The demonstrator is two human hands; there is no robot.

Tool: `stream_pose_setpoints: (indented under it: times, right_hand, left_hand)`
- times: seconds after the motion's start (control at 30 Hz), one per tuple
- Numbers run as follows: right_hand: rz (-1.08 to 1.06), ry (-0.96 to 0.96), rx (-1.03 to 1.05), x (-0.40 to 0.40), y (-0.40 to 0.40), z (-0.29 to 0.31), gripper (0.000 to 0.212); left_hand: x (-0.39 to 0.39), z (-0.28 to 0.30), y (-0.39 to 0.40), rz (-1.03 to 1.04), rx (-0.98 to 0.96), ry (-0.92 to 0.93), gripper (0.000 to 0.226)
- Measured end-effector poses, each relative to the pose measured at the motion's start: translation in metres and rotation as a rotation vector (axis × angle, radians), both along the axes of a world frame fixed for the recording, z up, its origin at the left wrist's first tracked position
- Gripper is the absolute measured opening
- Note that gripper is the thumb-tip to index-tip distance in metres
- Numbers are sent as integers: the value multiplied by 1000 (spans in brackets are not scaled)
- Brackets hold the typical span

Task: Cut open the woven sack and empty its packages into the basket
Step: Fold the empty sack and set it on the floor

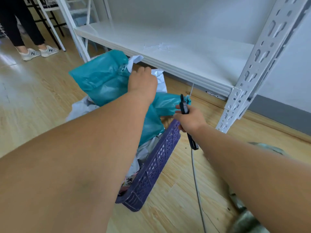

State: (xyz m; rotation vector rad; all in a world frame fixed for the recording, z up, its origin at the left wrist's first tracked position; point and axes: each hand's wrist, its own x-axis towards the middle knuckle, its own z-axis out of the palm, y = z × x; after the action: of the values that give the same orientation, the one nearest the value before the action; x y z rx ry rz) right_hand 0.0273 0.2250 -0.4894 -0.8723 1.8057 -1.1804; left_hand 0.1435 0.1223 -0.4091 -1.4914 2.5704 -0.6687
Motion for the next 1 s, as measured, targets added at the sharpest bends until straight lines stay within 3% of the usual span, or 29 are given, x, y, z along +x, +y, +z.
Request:
stream_pose_setpoints:
  times: [0.13, 0.33, 0.43, 0.57, 0.67, 0.8, 0.93, 1.0]
  right_hand:
    - [-89, 32, 54, -47, 44, -18, 31]
    - [-318, 147, 263, -155, 142, -78, 24]
    - [-424, 214, 405, -207, 197, -102, 26]
    - [-535, 316, 587, -259, 269, -127, 27]
    - [-621, 249, 773, -282, 309, -141, 24]
    - [-555, 62, 915, -291, 332, -157, 49]
    - [-543, -173, 811, -295, 339, -180, 25]
    - [-610, -130, 760, -311, 340, -171, 10]
  left_hand:
    - [-67, -41, 45, -236, 87, 211, 31]
    - [-180, -141, 154, -268, 610, 426, 30]
    - [-221, -179, 207, -266, 827, 377, 37]
    - [-256, -208, 255, -256, 972, 351, 48]
    - [-273, -215, 274, -224, 964, 354, 50]
    - [-293, -224, 279, -194, 861, 255, 42]
    - [-295, -235, 272, -77, 848, -144, 61]
    - [-298, -234, 269, -50, 894, -168, 67]
